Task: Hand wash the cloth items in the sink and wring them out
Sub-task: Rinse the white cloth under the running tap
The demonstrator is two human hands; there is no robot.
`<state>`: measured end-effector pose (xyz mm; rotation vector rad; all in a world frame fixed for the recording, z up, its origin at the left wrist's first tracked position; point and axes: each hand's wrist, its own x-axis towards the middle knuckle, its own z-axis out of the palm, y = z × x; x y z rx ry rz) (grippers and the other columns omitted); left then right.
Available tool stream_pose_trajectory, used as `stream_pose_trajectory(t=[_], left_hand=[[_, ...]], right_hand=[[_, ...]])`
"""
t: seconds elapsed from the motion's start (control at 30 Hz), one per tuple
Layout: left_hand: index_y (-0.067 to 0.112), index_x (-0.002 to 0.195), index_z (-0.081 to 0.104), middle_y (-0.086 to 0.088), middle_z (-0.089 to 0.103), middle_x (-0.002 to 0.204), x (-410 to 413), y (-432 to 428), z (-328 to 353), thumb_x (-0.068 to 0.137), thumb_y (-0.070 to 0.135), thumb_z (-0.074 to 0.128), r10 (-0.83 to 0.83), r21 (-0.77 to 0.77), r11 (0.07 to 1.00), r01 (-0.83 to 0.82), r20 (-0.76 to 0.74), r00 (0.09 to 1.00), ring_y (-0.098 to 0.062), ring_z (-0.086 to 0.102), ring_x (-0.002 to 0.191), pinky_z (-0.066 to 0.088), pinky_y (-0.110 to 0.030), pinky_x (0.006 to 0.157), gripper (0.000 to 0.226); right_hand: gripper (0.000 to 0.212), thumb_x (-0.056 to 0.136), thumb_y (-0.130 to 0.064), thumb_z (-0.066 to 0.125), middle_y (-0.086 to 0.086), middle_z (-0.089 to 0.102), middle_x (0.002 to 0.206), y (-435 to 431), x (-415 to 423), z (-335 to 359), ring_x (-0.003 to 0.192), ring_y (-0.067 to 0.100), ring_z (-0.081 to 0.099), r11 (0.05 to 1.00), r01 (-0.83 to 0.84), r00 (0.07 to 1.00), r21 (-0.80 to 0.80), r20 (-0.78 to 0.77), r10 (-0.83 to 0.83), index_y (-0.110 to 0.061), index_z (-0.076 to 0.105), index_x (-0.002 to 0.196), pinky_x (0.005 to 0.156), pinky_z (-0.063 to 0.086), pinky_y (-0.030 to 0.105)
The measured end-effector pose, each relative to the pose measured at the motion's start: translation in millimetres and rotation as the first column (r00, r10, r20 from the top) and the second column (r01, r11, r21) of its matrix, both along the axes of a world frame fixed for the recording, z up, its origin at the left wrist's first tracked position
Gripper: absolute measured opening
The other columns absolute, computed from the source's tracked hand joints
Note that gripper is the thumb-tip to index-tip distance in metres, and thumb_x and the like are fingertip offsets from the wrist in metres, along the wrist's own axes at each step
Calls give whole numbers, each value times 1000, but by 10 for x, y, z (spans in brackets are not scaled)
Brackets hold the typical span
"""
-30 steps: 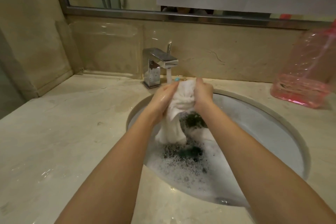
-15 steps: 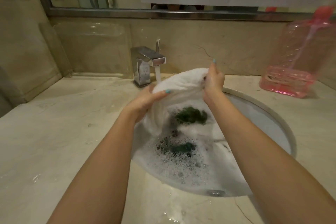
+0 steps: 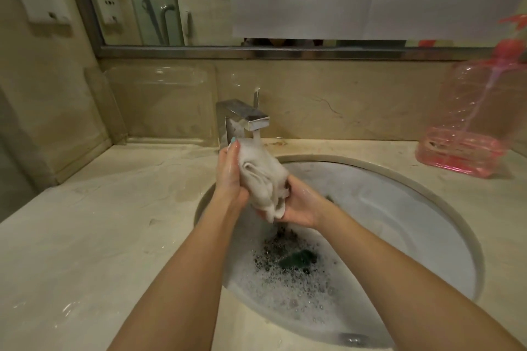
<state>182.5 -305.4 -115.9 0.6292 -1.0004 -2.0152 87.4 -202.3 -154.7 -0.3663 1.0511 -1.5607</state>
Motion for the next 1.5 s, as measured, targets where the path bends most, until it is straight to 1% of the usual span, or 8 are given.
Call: stream_pose_trajectory(t=[0.13, 0.23, 0.33, 0.57, 0.73, 0.97, 1.37, 1.5], left_hand=[[18, 101, 52, -12, 62, 102, 8, 8, -49, 102, 31, 47, 53, -270, 963, 2, 197, 979, -31, 61, 97, 50, -46, 85, 15], [26, 117, 46, -8, 61, 120, -36, 95, -60, 103, 39, 37, -20, -244, 965, 97, 299, 954, -32, 63, 105, 52, -48, 90, 22], [24, 129, 39, -9, 43, 139, -115, 155, -61, 95, 53, 47, 42, -321, 940, 114, 440, 897, -33, 54, 117, 48, -56, 97, 45], [9, 108, 61, -10, 67, 105, 7, 100, -25, 103, 30, 38, 140, -326, 945, -2, 400, 906, -25, 63, 89, 54, -42, 85, 32], [19, 88, 66, -9, 69, 94, -80, 342, -28, 97, 38, 47, 212, -448, 894, 11, 444, 871, -27, 64, 89, 53, -42, 87, 28], [23, 71, 51, 2, 53, 73, -9, 81, -54, 100, 25, 47, 218, -356, 932, -69, 399, 890, -20, 52, 73, 47, -30, 71, 29], [13, 106, 68, -9, 72, 107, 1, 290, 9, 97, 34, 49, -84, -173, 972, 157, 369, 926, -26, 67, 103, 52, -43, 96, 30], [14, 127, 48, -9, 63, 121, 27, 195, -56, 98, 33, 55, -77, -149, 982, 120, 266, 961, -28, 64, 107, 53, -50, 94, 35]], right_hand=[[39, 102, -39, 43, 13, 71, 103, -106, 31, 190, 87, 29, 70, 950, 300, 932, -80, -188, -310, -9, 63, 117, 63, 57, 34], [9, 100, -28, 50, 3, 66, 94, -87, 28, 313, 83, 21, 66, 847, 513, 667, -143, -555, -497, -20, 56, 98, 68, 56, 30], [14, 99, -26, 52, 0, 62, 94, -60, 154, 326, 75, 9, 59, 871, 411, 456, -270, -766, -453, -16, 57, 107, 58, 48, 12], [24, 97, -35, 53, 3, 59, 76, -272, 557, 345, 69, 22, 58, 897, 364, 285, -249, -888, -362, -18, 54, 80, 65, 50, 34], [32, 97, -28, 49, -2, 51, 66, -372, 265, 422, 65, 18, 48, 726, 681, 417, -89, -769, -485, -21, 46, 66, 58, 36, 28], [36, 94, -15, 52, -3, 42, 55, -233, 632, 412, 50, 8, 39, 865, 453, 384, -217, -828, -409, -18, 44, 59, 48, 34, 15], [44, 99, -25, 48, -2, 38, 56, -286, 40, 419, 54, 14, 34, 713, 682, 341, -163, -792, -507, -17, 36, 57, 51, 27, 29], [34, 103, -39, 37, 0, 55, 86, -339, 10, 527, 82, 19, 53, 684, 721, 511, -113, -581, -634, -11, 56, 96, 74, 43, 30]])
